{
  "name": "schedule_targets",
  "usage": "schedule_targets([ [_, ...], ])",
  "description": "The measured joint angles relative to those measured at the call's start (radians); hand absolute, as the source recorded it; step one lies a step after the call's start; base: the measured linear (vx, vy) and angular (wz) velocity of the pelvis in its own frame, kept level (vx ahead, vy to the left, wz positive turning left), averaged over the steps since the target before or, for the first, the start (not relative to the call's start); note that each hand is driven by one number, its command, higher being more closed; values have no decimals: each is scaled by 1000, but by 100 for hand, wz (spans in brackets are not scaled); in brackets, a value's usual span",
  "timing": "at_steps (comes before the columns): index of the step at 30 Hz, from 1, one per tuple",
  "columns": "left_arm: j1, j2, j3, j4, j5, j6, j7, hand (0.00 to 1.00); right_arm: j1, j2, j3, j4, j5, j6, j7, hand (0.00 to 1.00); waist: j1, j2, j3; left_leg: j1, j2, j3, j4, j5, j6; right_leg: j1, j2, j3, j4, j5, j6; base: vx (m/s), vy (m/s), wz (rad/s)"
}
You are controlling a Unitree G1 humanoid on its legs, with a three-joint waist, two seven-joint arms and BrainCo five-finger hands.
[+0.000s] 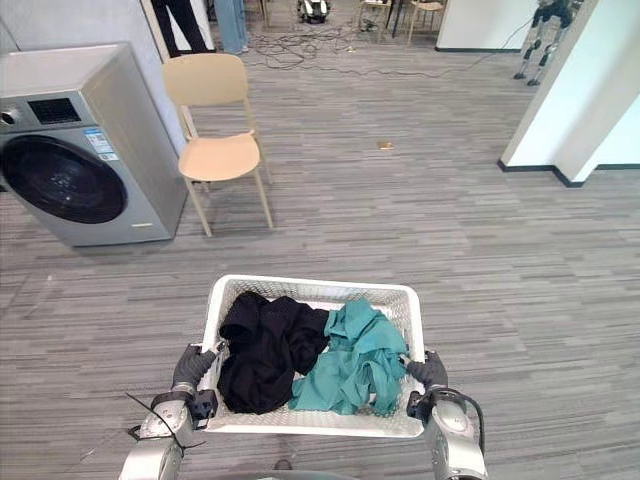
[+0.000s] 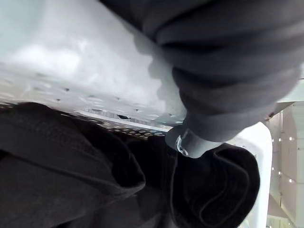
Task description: Pick up the laundry basket with both hands and put the clothes into the washing machine.
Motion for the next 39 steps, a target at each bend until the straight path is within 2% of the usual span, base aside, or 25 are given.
schedule_targets([
  [1,12,4,0,0,1,1,0,100,18,7,0,-6,0,2,1,100,-14,-1,22,47,-15,-19,5,-12,24,-37,-26,-14,130,71,-23,115,69,104],
  [4,47,15,8,-34,5,6,-1,100,43,29,11,-30,-4,5,18,100,-5,6,32,97,-13,-48,5,-39,64,-91,-46,-99,166,-20,-1,186,46,40],
  [7,30,49,11,-83,29,5,-7,100,68,84,-12,-102,-4,6,22,100,-18,2,39,95,14,-120,-5,-63,62,-93,-9,-251,-295,-46,50,260,-47,56],
  [8,27,53,9,-93,32,3,-13,100,76,89,-16,-118,3,5,21,100,-14,-24,29,97,9,-133,-10,-78,46,-82,8,-259,-502,-9,63,319,-106,47],
  [10,26,49,14,-93,40,5,-21,100,87,84,-18,-132,5,5,20,100,-21,-40,26,111,2,-177,19,-131,45,-61,24,-226,-593,13,47,417,-200,69],
  [12,40,38,-9,-94,60,9,-26,100,144,79,-28,-154,15,5,17,100,-47,-23,0,160,35,-244,51,-221,61,-24,63,-191,-515,9,-12,567,-274,114],
  [13,55,22,-13,-97,60,9,-31,100,167,67,-27,-179,16,6,16,100,-65,0,-17,160,56,-268,170,-258,27,6,83,-226,-493,-9,-41,504,-188,107],
  [14,57,-14,-15,-98,60,10,-39,100,177,46,-28,-198,16,5,15,100,-79,65,-23,46,92,-273,470,-255,-56,51,133,-271,-485,-58,-70,740,-261,64],
  [15,72,-26,-2,-98,59,10,-42,100,175,23,-20,-212,16,7,16,100,-53,97,-23,-47,105,-269,724,-115,-196,109,172,-270,-495,-80,-99,722,-243,8],
  [17,79,-36,13,-101,56,8,-47,100,178,10,7,-219,27,7,17,100,-18,114,-13,-163,127,-230,1033,75,-205,219,215,-247,-538,-110,-139,621,-158,-39],
  [19,80,-33,26,-101,56,0,-49,100,164,10,19,-214,34,7,16,100,10,110,-1,-304,161,-132,1245,41,-144,357,231,-199,-633,-124,-143,597,-117,-38],
  [22,80,-34,43,-103,57,-14,-50,100,142,7,21,-208,44,7,16,100,60,90,5,-437,188,-27,1034,-8,-81,457,203,-135,-718,-126,-139,533,-27,-60],
  [25,84,-37,62,-104,57,-24,-50,100,107,6,33,-175,44,7,16,100,69,74,15,-446,207,42,525,0,-91,546,172,-103,-772,-141,-113,599,137,-46],
  [26,92,-42,70,-107,57,-25,-50,100,108,5,39,-176,44,7,16,100,71,71,16,-409,213,74,224,28,-124,597,159,-97,-788,-164,-82,562,186,-33],
  [28,108,-36,67,-126,57,-25,-50,100,121,11,39,-181,44,7,16,100,88,46,5,-393,199,94,113,70,-134,647,112,-88,-787,-249,-23,577,247,-54],
  [30,127,-39,62,-121,57,-18,-49,100,139,10,43,-179,39,8,17,100,81,30,-12,-366,169,142,203,202,-57,639,55,-37,-615,-285,13,573,298,-33],
  [31,130,-32,61,-121,57,-18,-49,100,147,14,46,-178,39,9,17,100,80,8,-19,-357,155,150,218,176,-43,592,34,-27,-504,-282,17,779,401,-1],
  [32,134,-13,59,-124,57,-17,-49,100,156,24,51,-179,39,9,18,100,82,-34,-25,-327,111,170,222,133,-20,482,-8,-2,-257,-214,26,646,323,14],
  [33,129,4,54,-129,57,-14,-49,100,165,48,39,-178,38,9,19,100,77,-68,-22,-281,59,169,217,87,2,383,-42,15,-26,-33,19,647,310,32],
  [34,127,10,50,-132,58,-10,-49,100,170,57,34,-176,35,9,19,100,62,-66,-16,-255,35,159,212,68,13,344,-55,18,69,77,29,608,255,72],
  [35,127,13,43,-138,58,-3,-48,100,172,62,33,-175,29,9,20,100,38,-74,-9,-189,1,143,210,28,33,268,-59,27,249,109,40,589,233,69],
  [36,127,13,41,-138,58,-1,-46,100,172,61,33,-175,24,9,21,100,34,-62,1,-148,-8,130,205,11,40,233,-50,30,316,83,54,674,254,67],
  [37,121,13,31,-141,59,4,-46,100,173,64,22,-175,21,6,21,100,32,-20,20,-64,-9,115,179,-18,50,157,-22,17,380,12,49,525,202,64],
  [38,117,16,16,-155,68,7,-46,100,180,70,9,-176,21,-1,21,100,28,12,21,20,-8,74,124,-33,60,67,7,-46,315,-70,22,492,192,71],
  [39,112,17,11,-156,69,7,-46,100,183,72,5,-178,22,-5,21,100,17,23,20,44,-8,54,107,-39,61,34,11,-68,259,-92,17,543,163,93],
])
